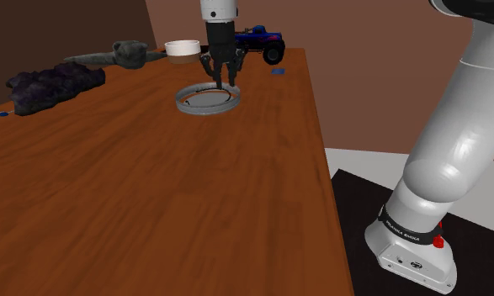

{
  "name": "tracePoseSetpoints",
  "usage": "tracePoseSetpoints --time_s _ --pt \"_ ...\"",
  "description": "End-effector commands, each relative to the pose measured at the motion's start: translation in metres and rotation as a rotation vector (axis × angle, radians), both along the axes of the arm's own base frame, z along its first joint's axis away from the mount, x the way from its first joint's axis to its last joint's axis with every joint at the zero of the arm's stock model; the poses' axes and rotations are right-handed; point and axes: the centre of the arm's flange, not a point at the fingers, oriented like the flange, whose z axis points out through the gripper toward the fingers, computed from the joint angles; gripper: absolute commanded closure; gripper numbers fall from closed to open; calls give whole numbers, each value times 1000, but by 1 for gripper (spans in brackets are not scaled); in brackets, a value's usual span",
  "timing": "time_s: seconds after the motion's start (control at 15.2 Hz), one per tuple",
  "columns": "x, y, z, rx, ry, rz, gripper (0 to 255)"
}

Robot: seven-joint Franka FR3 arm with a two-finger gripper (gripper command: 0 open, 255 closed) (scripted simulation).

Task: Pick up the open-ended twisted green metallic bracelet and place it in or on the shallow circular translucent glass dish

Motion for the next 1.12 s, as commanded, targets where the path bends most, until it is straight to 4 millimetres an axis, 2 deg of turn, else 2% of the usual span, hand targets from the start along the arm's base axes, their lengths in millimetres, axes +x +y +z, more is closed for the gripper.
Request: tracePoseSetpoints --time_s 0.0,0.26,0.53,1.06 --pt "0 0 0 0 0 0 0" --pt "0 0 0 0 0 0 0" --pt "0 0 50 0 0 0 0" --pt "0 0 50 0 0 0 0"
